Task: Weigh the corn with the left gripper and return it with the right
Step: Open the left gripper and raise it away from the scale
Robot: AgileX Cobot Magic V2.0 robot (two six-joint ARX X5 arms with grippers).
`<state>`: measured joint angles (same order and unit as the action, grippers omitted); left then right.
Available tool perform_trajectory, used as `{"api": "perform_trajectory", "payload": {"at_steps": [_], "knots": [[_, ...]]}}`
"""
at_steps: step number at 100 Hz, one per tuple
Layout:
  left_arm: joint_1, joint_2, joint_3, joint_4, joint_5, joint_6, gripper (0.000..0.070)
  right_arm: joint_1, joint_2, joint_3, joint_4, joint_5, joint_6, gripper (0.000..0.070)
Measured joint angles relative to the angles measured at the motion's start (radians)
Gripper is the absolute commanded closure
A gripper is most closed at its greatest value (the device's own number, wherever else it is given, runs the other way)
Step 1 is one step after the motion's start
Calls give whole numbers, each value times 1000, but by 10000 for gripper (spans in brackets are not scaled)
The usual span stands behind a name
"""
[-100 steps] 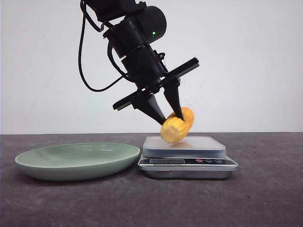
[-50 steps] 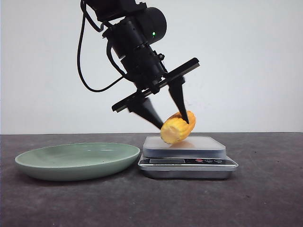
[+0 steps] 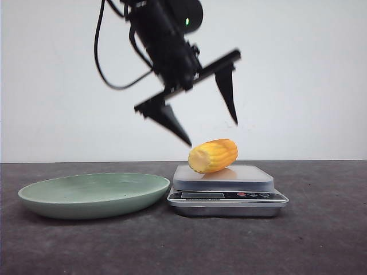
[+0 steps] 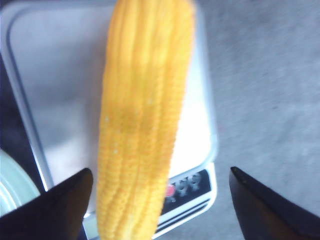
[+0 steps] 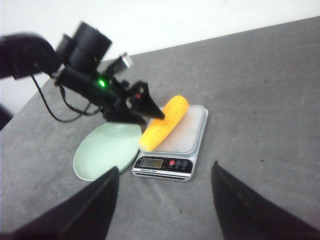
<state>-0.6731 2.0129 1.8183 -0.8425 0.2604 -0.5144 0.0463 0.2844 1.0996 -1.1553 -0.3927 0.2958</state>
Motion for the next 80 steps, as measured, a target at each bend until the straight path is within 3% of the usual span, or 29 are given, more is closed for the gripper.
{"api": "perform_trajectory", "payload": {"at_steps": [21, 39, 54, 68, 80], "knots": [[-28, -69, 163, -89, -106, 56, 183, 0, 0, 0, 0, 1, -23, 342], [-64, -293, 225, -81, -232, 92, 185, 0, 0, 0, 0, 4, -62, 342], [-92, -498, 235, -101, -256, 118, 185, 0, 0, 0, 0, 4, -81, 342], [-111, -651, 235, -199, -269, 156, 185, 0, 0, 0, 0, 1, -84, 342], [-116, -780, 234, -334, -333, 169, 185, 0, 0, 0, 34, -30, -85, 342]]}}
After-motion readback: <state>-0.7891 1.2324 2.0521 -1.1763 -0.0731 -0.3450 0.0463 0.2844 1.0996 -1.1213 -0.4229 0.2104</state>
